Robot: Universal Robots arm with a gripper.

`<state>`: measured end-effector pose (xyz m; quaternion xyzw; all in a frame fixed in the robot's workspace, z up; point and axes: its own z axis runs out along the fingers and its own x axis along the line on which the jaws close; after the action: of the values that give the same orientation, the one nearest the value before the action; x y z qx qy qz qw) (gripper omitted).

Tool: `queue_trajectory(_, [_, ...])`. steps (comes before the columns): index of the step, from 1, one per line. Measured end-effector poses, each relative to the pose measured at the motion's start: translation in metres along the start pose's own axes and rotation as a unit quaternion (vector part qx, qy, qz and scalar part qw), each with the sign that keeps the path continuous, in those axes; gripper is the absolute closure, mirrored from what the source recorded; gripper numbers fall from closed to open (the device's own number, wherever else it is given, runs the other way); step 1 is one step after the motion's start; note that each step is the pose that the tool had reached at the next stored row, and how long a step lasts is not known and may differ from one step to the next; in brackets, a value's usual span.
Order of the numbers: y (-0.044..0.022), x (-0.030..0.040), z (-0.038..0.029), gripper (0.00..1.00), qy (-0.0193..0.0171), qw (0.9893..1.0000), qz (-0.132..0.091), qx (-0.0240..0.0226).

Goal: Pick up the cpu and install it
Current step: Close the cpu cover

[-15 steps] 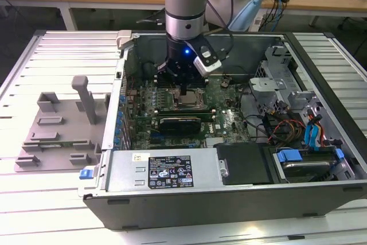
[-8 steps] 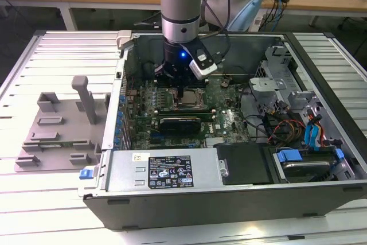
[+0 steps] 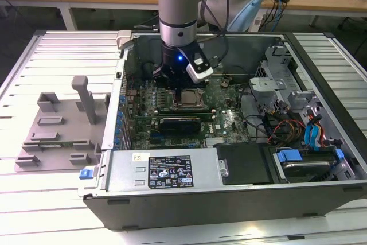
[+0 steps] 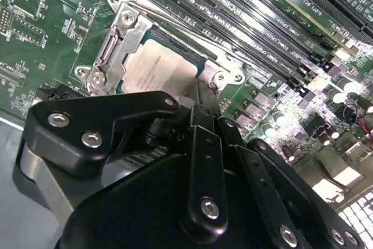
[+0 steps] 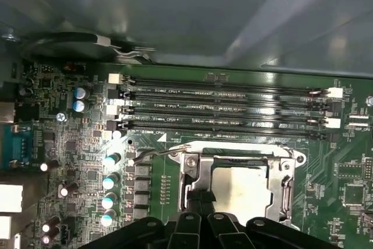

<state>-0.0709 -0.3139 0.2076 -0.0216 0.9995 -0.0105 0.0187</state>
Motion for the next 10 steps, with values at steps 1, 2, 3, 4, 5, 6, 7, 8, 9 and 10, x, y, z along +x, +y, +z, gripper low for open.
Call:
queue_trajectory(1, [0.0,0.0002,0.0019,0.89,0.0002,1.0,0.006,0.0003])
queue_trajectory(2, [0.0001,0.0002,0.004,0.89,0.0004,0.9999,0.011,0.0006])
queue_trajectory(3, [0.0,0.0003,0.0043,0.89,0.0005,0.9999,0.013,0.0007])
queue_trajectory(4, [0.0001,0.0003,0.0044,0.89,0.0004,0.9999,0.013,0.0007])
queue_trajectory(5, [0.0001,0.0003,0.0045,0.89,0.0003,0.9999,0.013,0.0006])
queue_trajectory(6, [0.0002,0.0002,0.0038,0.89,0.0001,0.9999,0.014,0.0003])
queue_trajectory(7, [0.0003,0.0,0.0024,0.89,-0.0001,0.9999,0.014,-0.0001])
queue_trajectory(8, [0.0001,0.0001,0.0008,0.89,0.0002,0.9999,0.014,0.0004])
queue_trajectory(9, [0.0,0.0001,-0.0008,0.89,0.0002,0.9999,0.014,0.0004])
queue_trajectory(10, [-0.0001,-0.0001,-0.0059,0.89,0.0003,0.9999,0.013,0.0005])
